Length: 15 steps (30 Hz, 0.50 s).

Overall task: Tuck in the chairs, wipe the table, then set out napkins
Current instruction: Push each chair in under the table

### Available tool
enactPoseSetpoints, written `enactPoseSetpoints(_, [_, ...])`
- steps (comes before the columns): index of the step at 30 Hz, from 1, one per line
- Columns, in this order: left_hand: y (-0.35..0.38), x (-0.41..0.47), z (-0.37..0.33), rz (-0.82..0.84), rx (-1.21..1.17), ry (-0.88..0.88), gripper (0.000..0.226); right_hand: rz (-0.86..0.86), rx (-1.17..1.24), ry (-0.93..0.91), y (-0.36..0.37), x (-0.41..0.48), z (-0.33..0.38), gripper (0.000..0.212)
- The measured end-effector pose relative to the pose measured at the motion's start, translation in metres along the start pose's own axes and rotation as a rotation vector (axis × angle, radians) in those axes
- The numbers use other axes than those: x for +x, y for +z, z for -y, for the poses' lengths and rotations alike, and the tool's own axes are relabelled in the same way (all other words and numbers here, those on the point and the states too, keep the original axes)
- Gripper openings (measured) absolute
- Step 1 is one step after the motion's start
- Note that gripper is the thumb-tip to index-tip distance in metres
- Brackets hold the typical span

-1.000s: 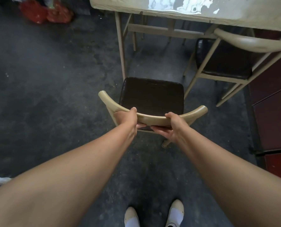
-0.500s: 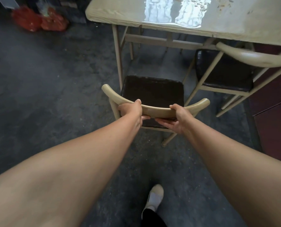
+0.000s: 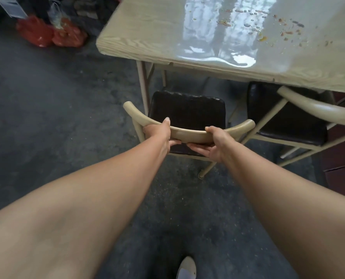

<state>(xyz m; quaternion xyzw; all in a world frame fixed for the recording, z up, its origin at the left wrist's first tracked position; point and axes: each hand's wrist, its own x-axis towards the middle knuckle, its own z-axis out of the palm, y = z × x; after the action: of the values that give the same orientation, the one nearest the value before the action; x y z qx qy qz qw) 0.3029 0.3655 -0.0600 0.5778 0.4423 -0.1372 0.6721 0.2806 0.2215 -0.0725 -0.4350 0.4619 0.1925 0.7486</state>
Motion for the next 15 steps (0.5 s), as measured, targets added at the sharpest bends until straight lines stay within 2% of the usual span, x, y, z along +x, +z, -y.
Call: enactPoseSetpoints(15, [0.06, 0.088, -0.097, 0.082, -0.002, 0.03, 0.054, -0.018, 0.02, -0.034, 0.074, 0.07, 0.093, 0.042])
